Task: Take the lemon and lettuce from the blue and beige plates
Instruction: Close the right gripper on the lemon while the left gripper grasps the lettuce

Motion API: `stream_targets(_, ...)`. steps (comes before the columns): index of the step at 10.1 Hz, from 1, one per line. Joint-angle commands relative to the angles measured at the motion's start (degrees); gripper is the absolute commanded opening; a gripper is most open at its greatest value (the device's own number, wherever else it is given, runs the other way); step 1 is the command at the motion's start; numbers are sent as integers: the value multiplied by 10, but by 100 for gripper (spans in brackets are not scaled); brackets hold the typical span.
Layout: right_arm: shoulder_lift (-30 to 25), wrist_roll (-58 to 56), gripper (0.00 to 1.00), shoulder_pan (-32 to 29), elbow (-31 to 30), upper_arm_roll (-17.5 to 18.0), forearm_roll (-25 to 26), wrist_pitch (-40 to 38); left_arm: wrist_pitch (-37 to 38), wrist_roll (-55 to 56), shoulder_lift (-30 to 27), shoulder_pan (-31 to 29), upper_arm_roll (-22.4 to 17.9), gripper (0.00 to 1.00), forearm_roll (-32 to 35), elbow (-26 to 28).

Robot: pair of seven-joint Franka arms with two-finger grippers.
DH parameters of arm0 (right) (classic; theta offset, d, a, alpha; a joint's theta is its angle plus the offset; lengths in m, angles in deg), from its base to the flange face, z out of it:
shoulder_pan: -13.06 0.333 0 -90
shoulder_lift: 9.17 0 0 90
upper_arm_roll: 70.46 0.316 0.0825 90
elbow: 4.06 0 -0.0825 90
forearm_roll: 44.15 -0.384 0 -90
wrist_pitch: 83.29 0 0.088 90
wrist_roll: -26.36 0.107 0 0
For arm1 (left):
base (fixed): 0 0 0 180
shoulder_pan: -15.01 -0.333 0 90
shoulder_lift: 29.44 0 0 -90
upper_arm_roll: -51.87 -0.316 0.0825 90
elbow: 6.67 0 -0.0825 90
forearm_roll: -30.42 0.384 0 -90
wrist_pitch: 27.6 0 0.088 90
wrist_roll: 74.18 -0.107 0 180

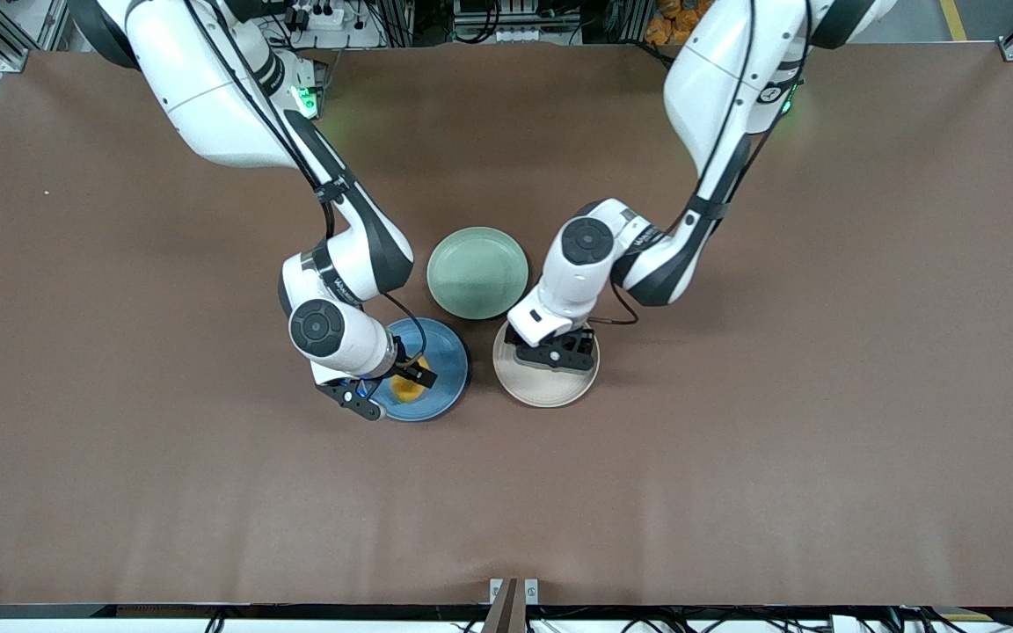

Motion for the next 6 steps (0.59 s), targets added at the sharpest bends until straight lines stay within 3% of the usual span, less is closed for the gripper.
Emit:
stream_targets(1,17,9,100,6,19,-2,-6,16,-2,25,12,22,-18,85,26,-3)
stream_targets(2,18,3,55,3,21,-2,-5,17,-2,25,18,24,-18,82,26,-4)
stream_targets(3,17,4,31,1,30,-2,-8,14,-2,25,19,24,-19,64,26,-6)
stream_targets(4,17,4,21,1,31,-2,-10,12,-1,24,19,23,-19,31,26,-6)
stream_targets(5,17,3,4,0,31,-2,-10,12,3,23,18,23,-19,1,26,-8)
stream_targets(6,15,1,0,-4,35,-1,-11,7,17,23,15,23,-20,0,26,-8)
